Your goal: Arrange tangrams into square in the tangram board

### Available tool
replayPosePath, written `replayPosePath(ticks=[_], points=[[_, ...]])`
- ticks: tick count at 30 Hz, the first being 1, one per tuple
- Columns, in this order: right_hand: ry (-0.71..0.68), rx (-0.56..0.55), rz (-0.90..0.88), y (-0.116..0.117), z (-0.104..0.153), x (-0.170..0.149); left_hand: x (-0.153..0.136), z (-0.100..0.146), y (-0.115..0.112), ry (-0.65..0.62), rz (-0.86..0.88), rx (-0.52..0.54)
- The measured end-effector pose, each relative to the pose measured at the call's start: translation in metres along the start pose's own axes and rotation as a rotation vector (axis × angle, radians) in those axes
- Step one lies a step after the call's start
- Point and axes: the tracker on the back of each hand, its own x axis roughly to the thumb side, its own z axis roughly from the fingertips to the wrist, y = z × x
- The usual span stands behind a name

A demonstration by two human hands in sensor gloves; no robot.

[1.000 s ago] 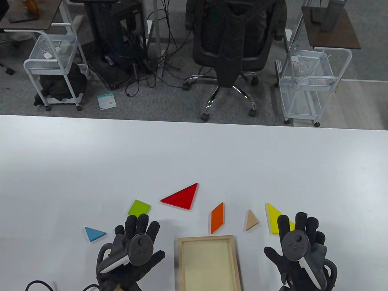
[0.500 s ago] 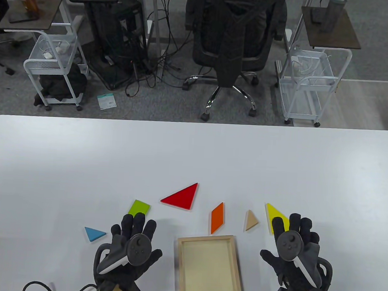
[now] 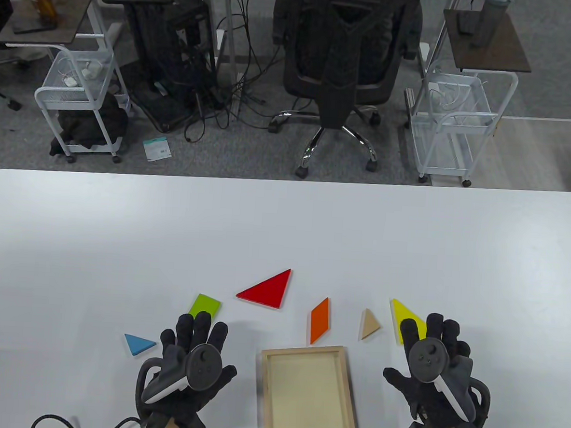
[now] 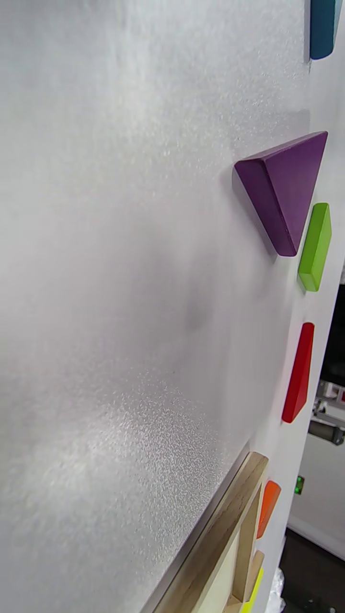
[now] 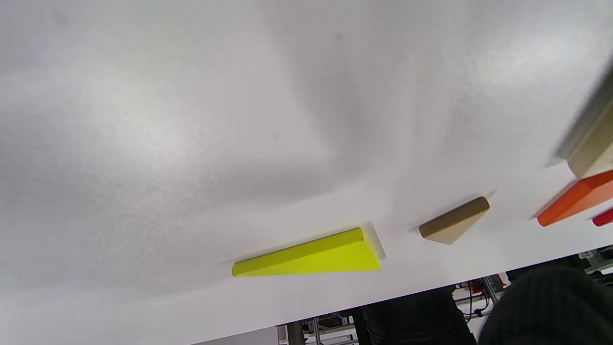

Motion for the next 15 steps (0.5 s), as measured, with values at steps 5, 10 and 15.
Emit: replayPosePath(ticks=[5,10,15], points=[[0.019,-0.056,-0.024,-0.023,-0.012,0.005,0.0,0.001,0.001,0.0,0.005,0.016],[0.168,0.044,-0.008,-0.039,-0.054,0.005,-0.003,0.0,0.001,0.007,0.019,0.007],[0.231,0.293,0.125,-0.015,-0.098,0.009,-0.006,0.0,0.001,0.014,0.031,0.006]])
